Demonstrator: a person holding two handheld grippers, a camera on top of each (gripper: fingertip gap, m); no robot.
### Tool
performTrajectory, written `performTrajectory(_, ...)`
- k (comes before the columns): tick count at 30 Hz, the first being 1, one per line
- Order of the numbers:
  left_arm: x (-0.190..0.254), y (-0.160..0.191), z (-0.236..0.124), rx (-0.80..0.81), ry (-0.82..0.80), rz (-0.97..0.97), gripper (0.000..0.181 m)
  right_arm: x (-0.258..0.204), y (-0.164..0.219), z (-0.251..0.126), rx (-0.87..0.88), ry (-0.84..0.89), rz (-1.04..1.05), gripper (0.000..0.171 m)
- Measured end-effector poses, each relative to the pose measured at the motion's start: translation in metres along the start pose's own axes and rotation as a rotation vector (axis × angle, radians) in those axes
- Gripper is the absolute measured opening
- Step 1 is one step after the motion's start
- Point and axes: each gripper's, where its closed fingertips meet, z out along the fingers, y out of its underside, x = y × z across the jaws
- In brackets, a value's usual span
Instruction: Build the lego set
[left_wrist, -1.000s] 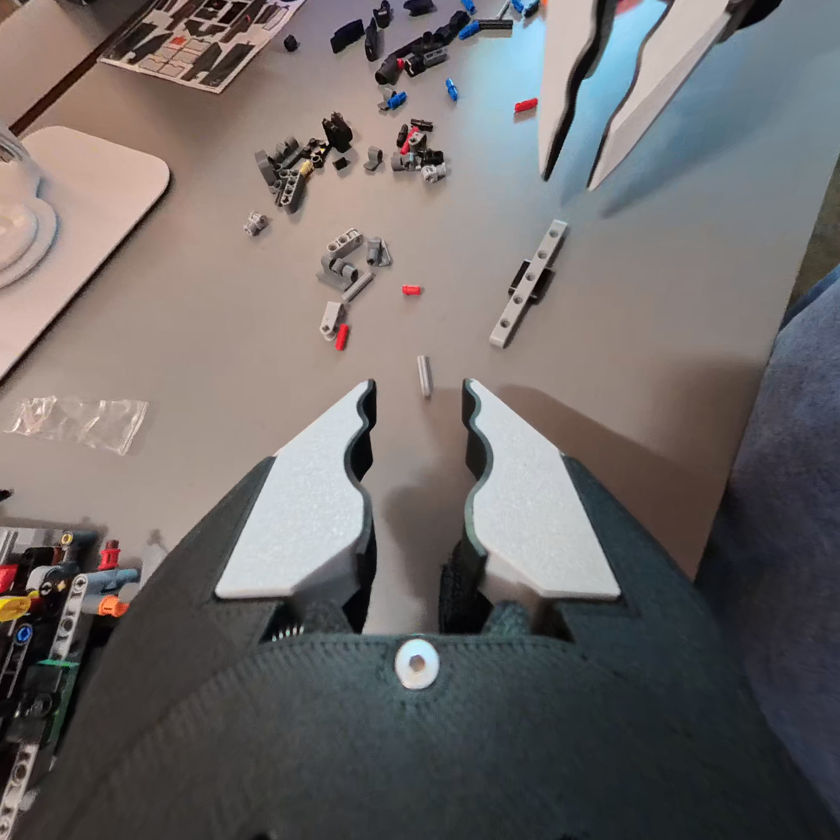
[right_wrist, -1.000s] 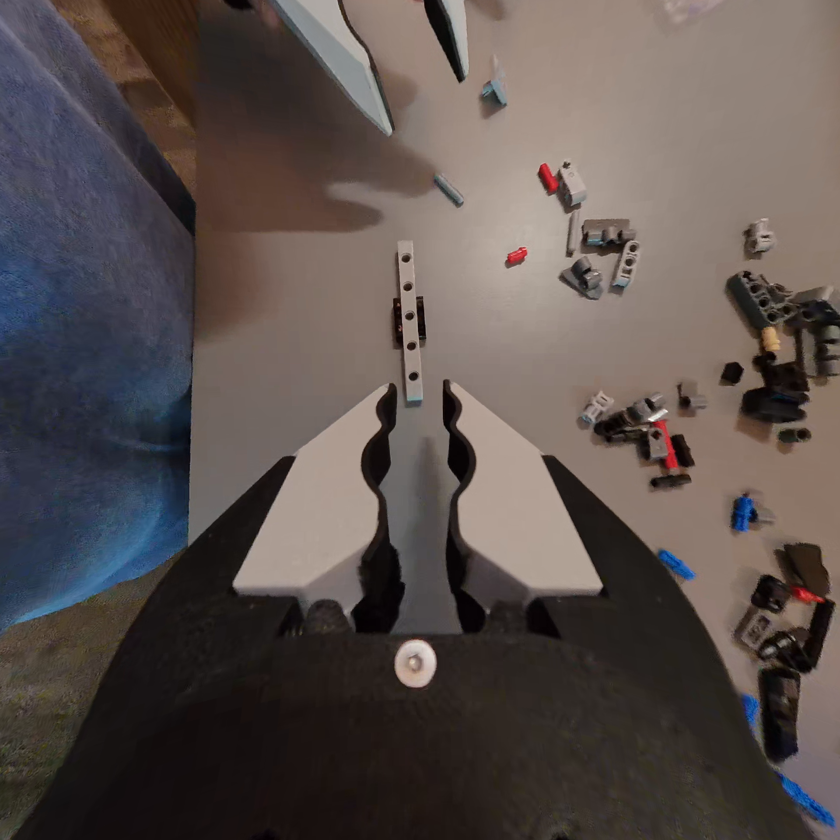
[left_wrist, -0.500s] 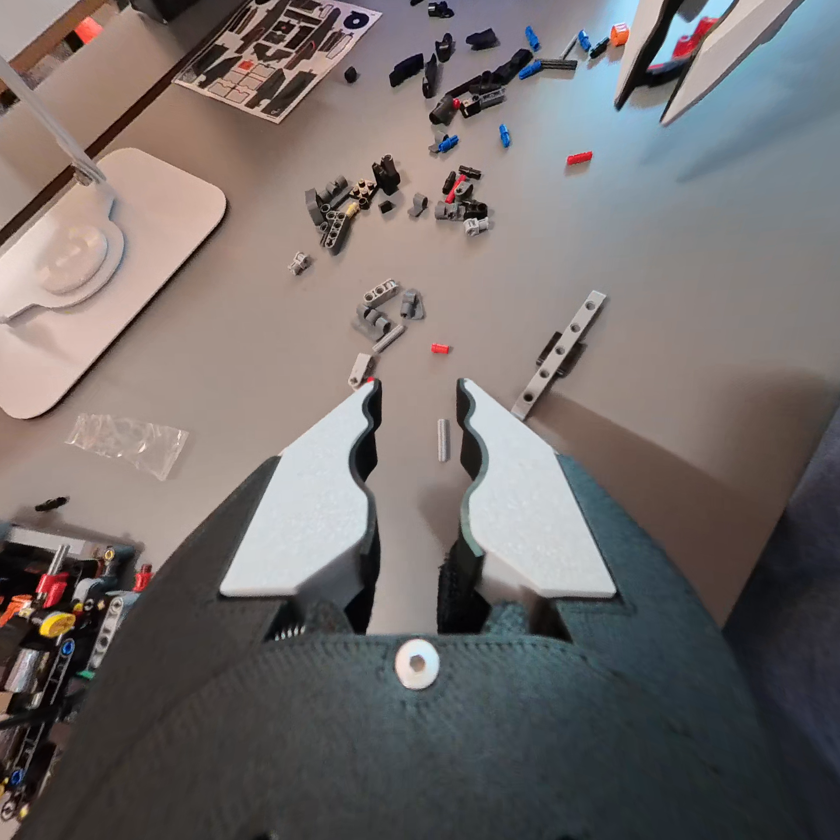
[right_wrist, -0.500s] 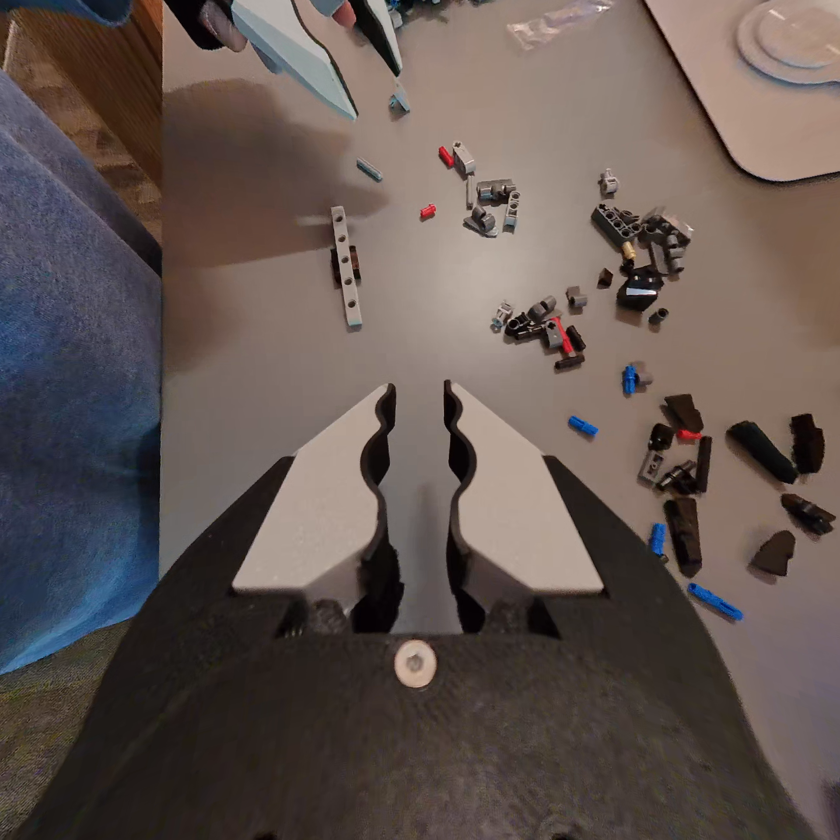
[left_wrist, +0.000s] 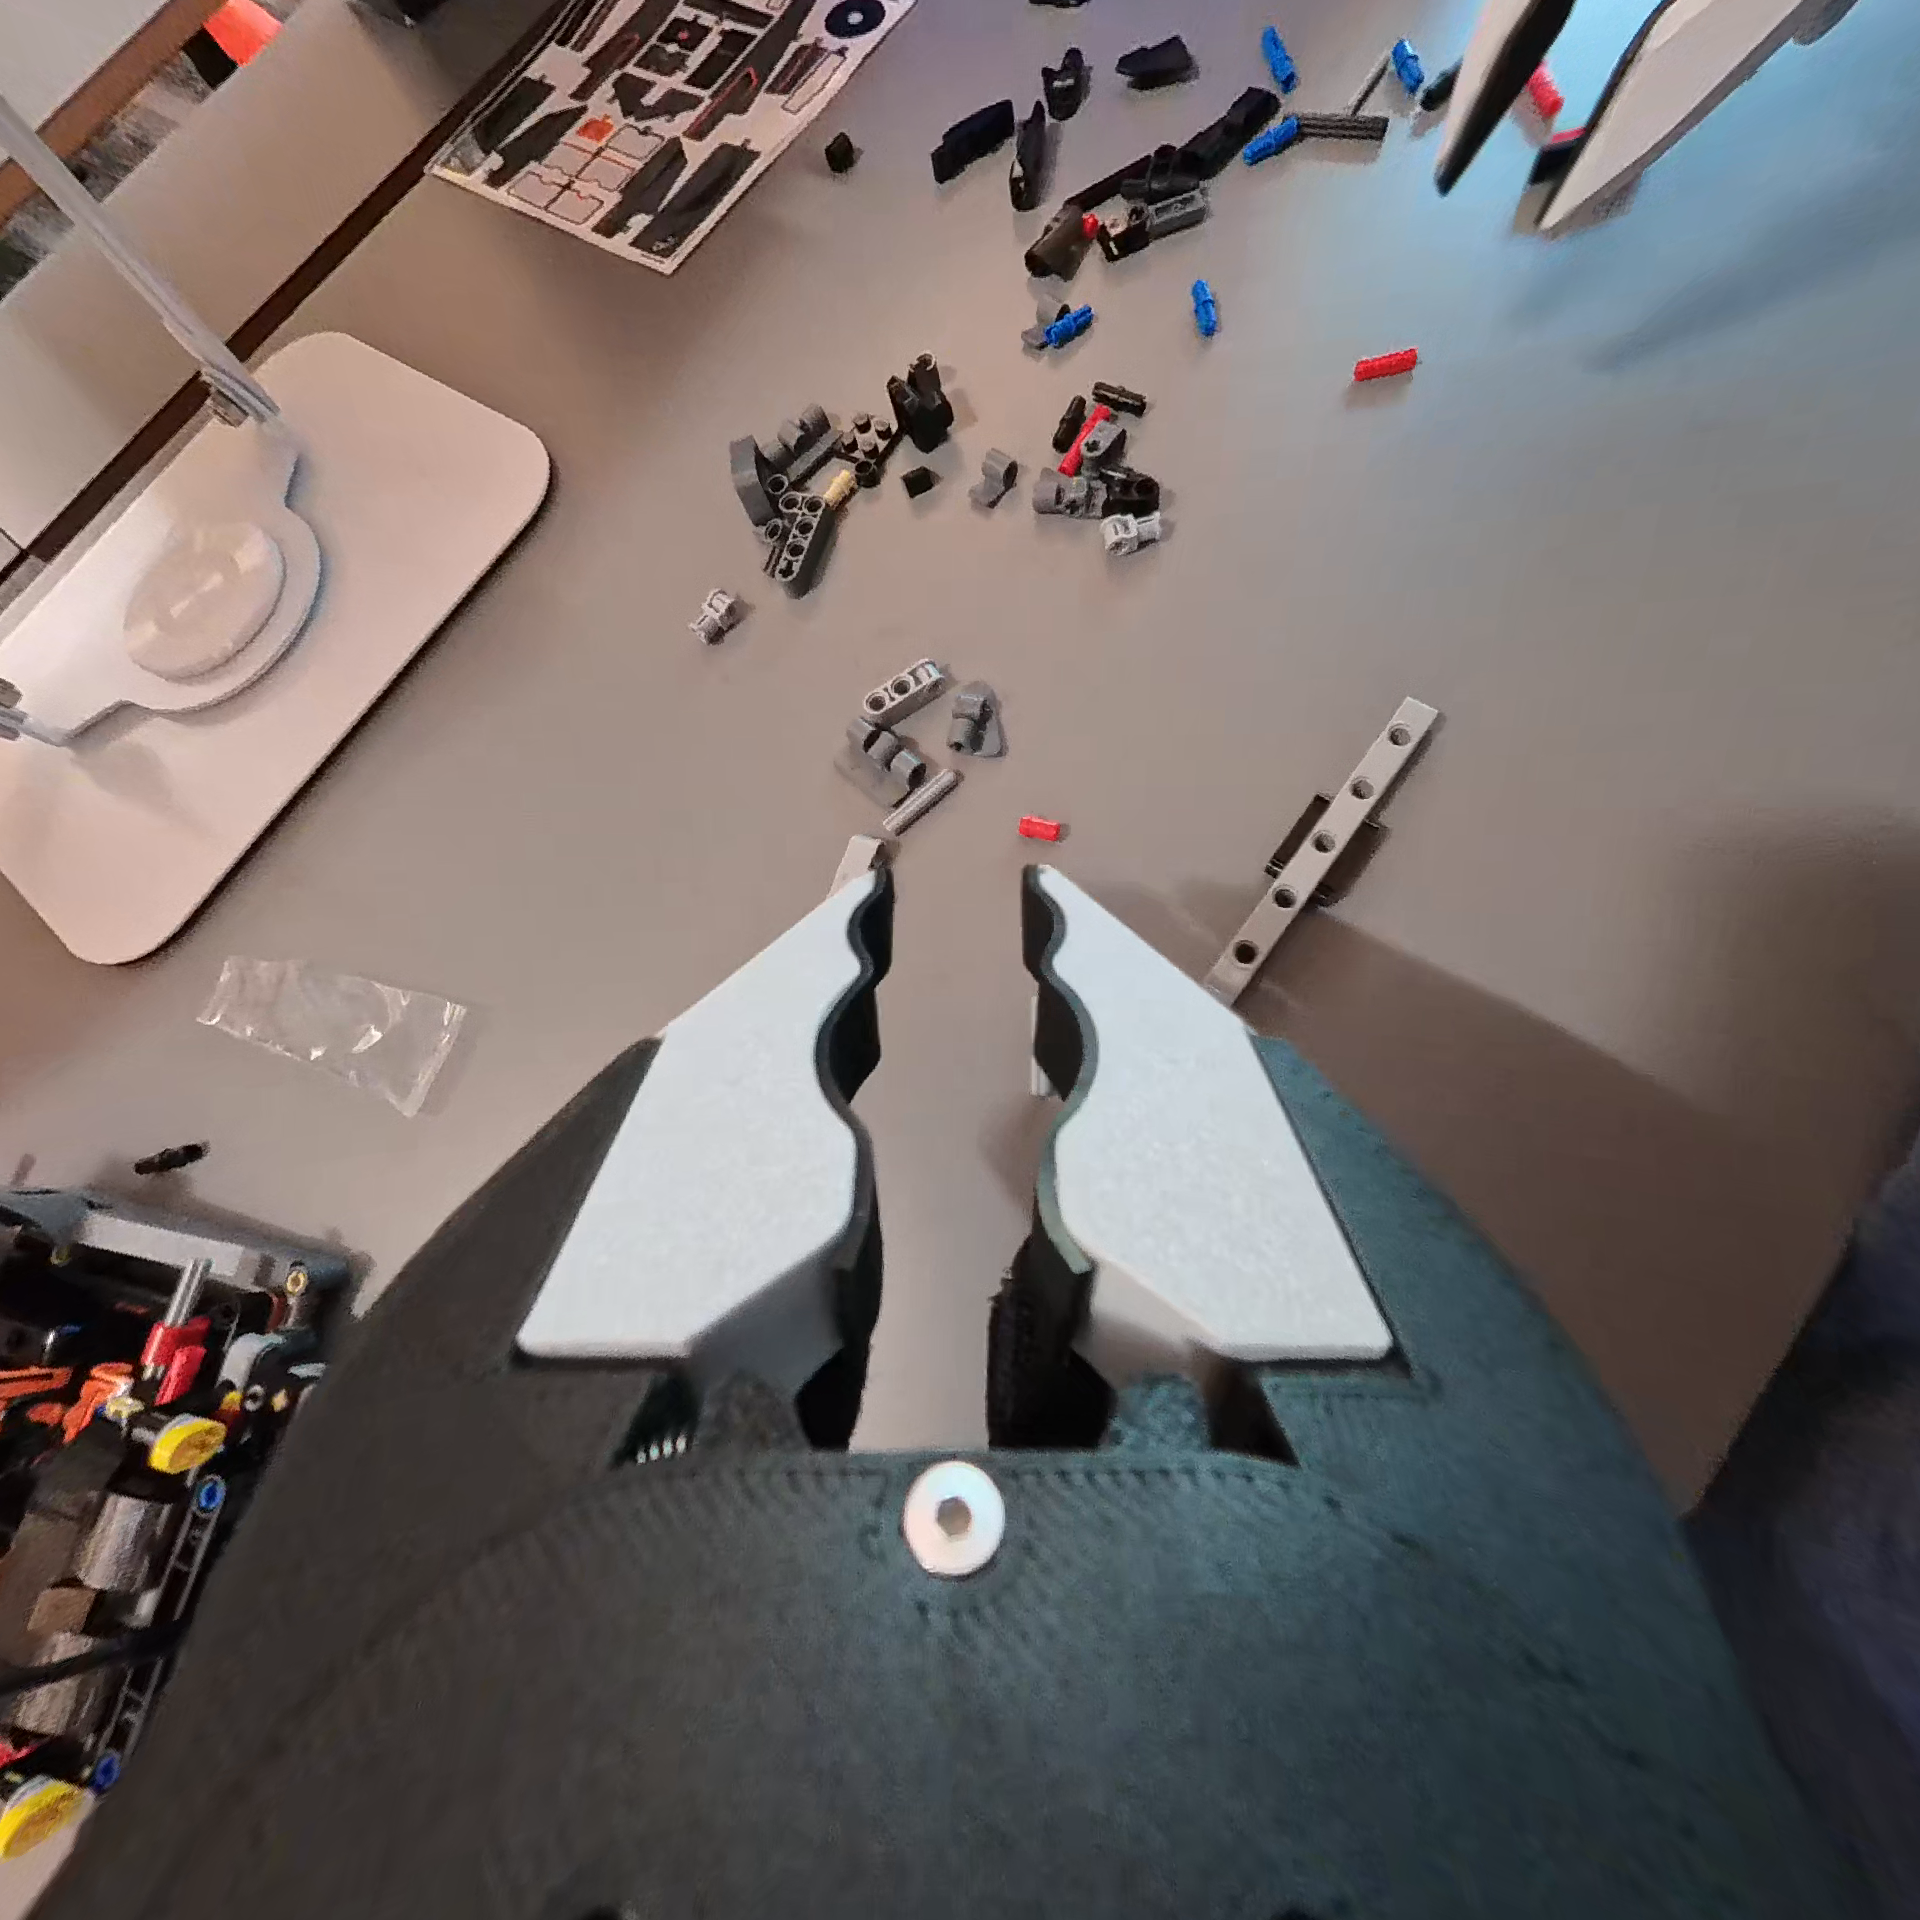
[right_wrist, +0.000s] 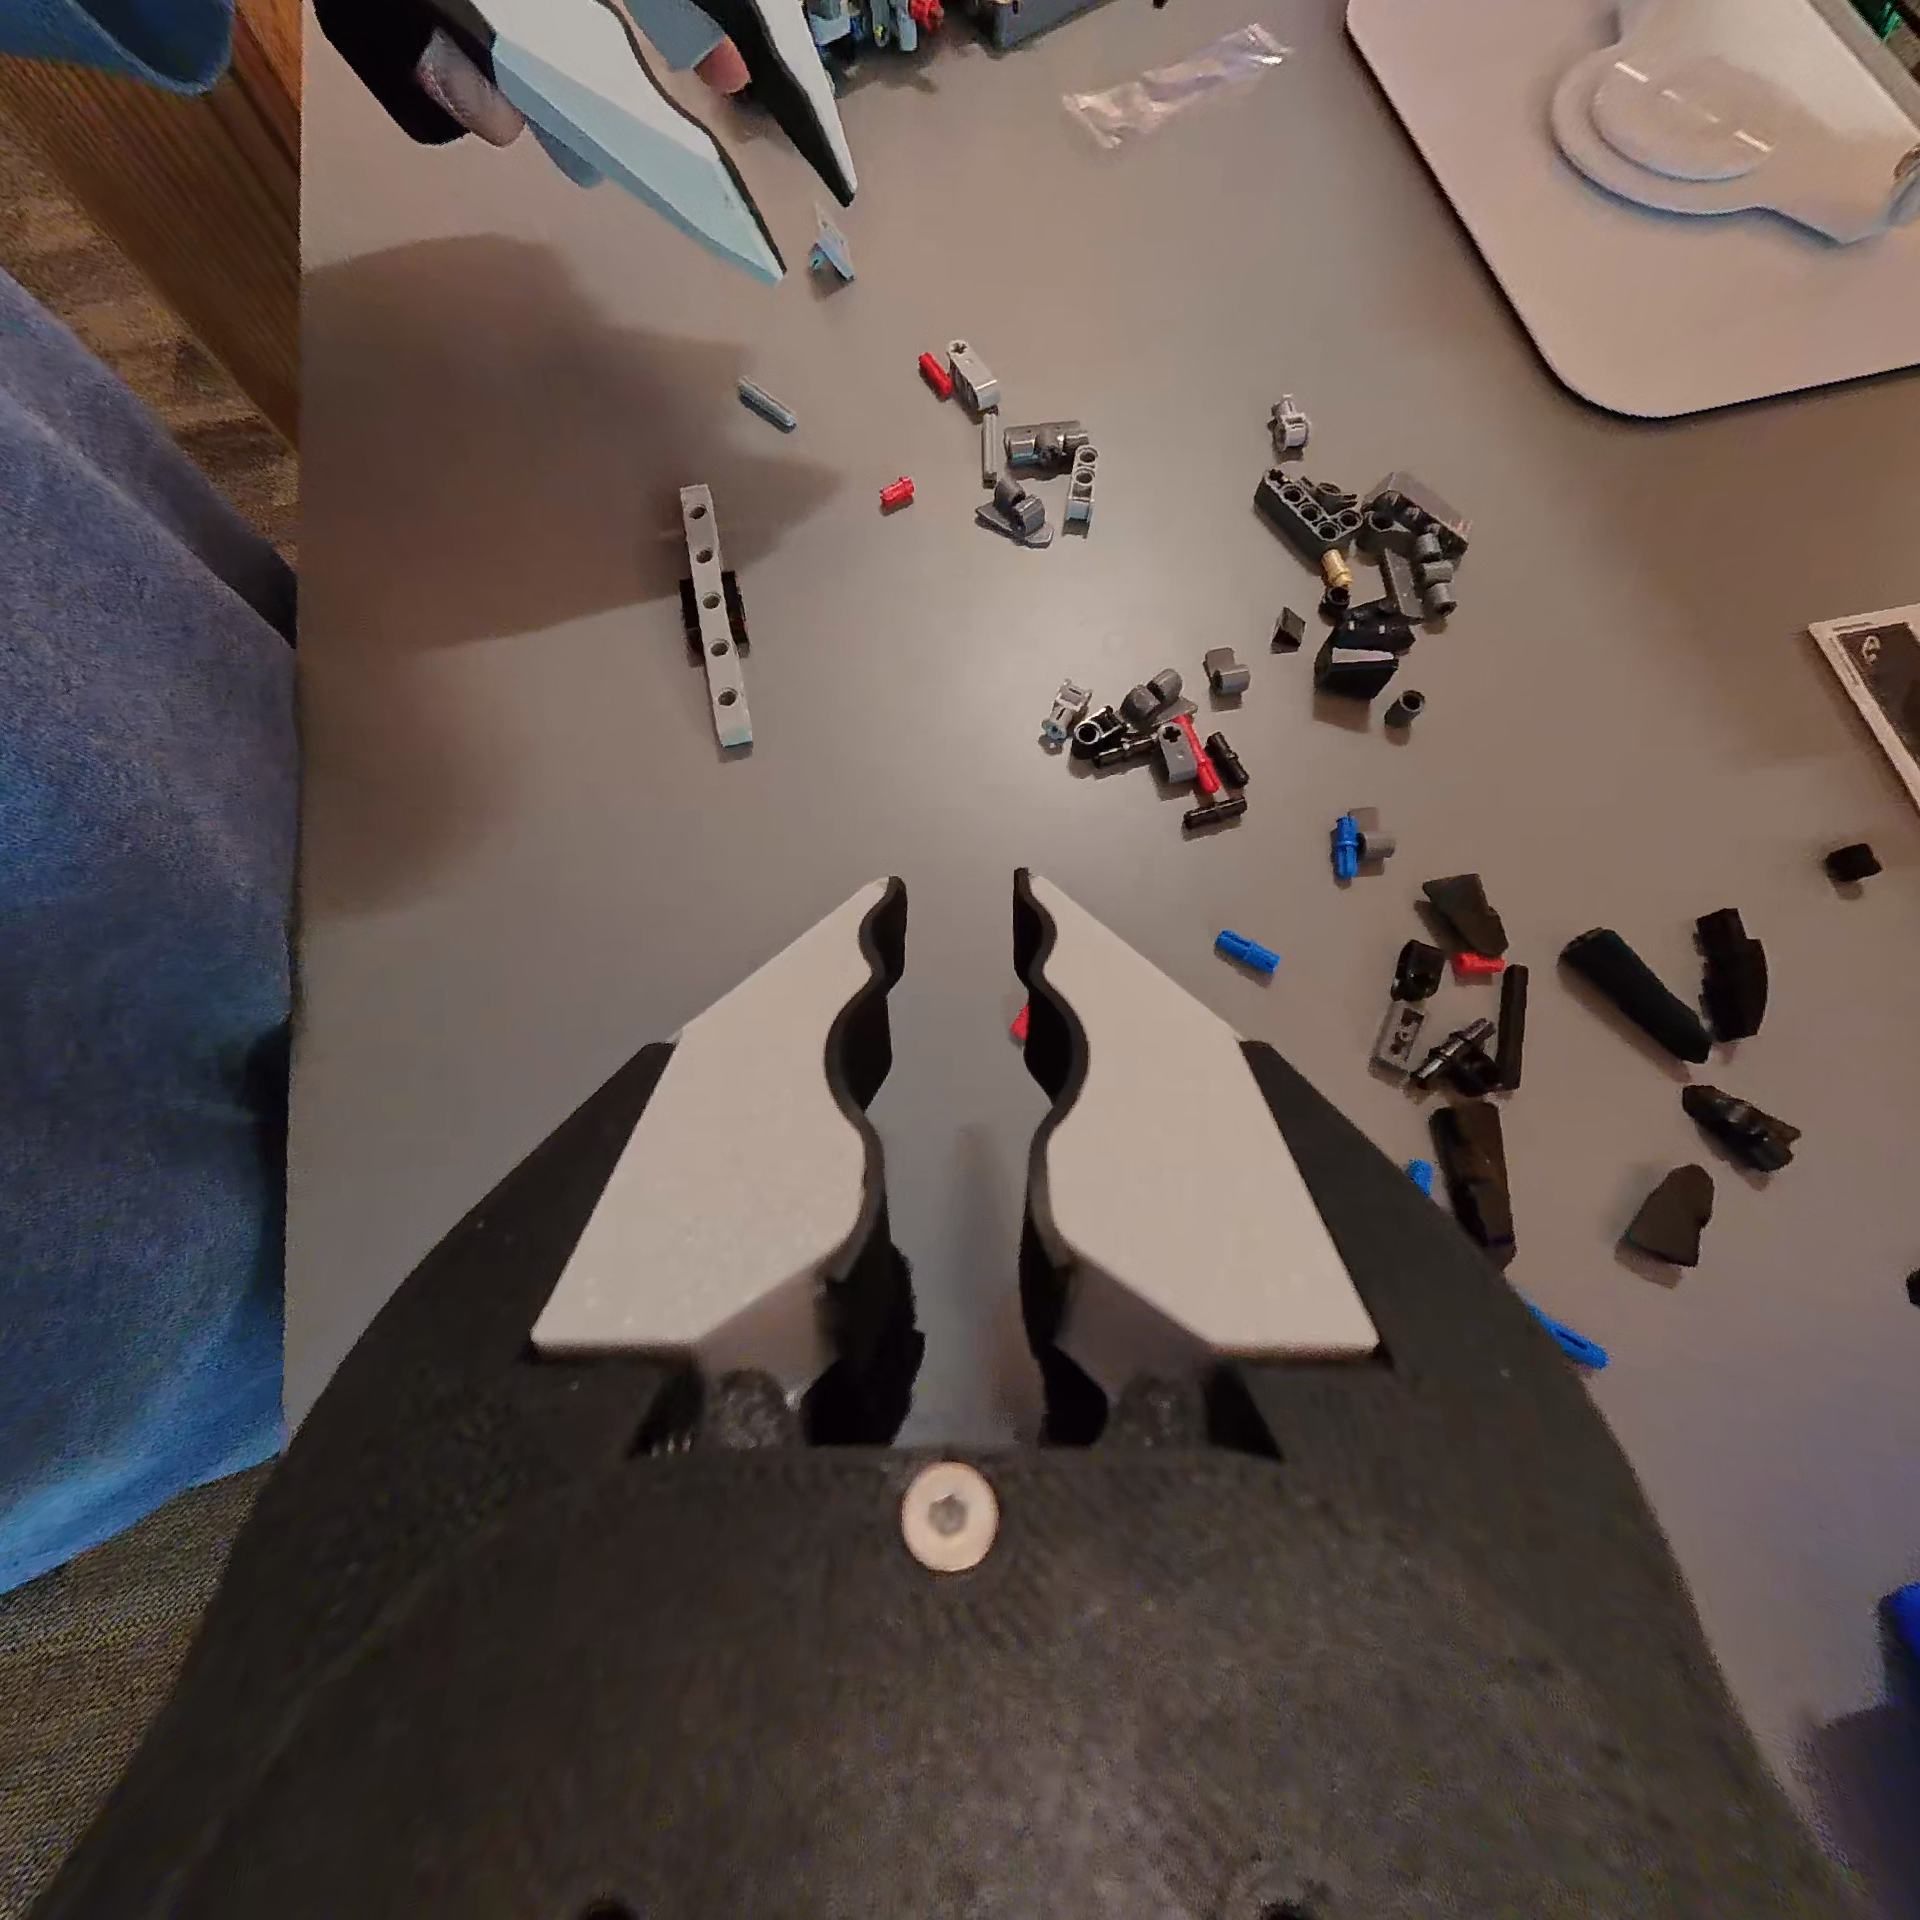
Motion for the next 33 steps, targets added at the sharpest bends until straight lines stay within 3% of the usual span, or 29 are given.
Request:
performTrajectory(19, -0.021, -0.006, 0.015, 0.032, 0.114, 0.039, 0.02, 0.05, 0.001, 0.002, -0.051, 0.294, 0.23, 0.038)
performTrajectory(23, -0.021, -0.008, 0.019, 0.043, 0.14, 0.039, 0.02, 0.074, 0.013, -0.008, -0.077, 0.381, 0.289, 0.033)
performTrajectory(27, -0.02, -0.008, 0.021, 0.04, 0.158, 0.042, 0.02, 0.094, 0.007, -0.004, -0.078, 0.39, 0.296, 0.029)
performTrajectory(33, -0.019, -0.008, 0.017, 0.043, 0.147, 0.031, 0.02, 0.103, -0.018, 0.03, -0.087, 0.286, 0.22, 0.03)
